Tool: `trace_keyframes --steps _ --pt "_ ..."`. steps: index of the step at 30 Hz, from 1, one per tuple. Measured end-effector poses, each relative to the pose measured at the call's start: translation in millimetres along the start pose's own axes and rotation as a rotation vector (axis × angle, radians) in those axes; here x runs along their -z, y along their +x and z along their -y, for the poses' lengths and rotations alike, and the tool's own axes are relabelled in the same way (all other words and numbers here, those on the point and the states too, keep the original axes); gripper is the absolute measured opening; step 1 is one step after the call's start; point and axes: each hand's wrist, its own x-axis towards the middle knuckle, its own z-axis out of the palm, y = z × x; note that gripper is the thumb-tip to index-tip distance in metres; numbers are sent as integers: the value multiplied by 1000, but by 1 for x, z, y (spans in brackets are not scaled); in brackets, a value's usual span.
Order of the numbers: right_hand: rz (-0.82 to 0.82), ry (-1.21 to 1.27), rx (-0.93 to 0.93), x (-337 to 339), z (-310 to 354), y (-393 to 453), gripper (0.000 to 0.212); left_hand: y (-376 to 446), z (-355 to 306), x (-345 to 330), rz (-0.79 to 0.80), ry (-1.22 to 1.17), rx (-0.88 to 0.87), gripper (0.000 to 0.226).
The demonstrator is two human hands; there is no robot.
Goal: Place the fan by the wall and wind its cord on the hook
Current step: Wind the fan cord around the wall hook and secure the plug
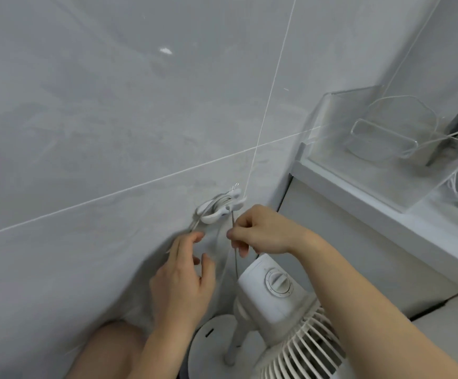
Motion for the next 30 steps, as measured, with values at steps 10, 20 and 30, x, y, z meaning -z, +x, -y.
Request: trace_keyframes --steps 10,20,30 --pt "94 -190 -32 -14 2 11 20 4 -15 -15 209 -184 169 44" --pt "9 -365 -175 -10 -21 23 9 40 -35 -21 350 85 -56 34" --pt "-194 -303 -91 -5 -23 31 8 48 -52 -14 506 219 -110 30"
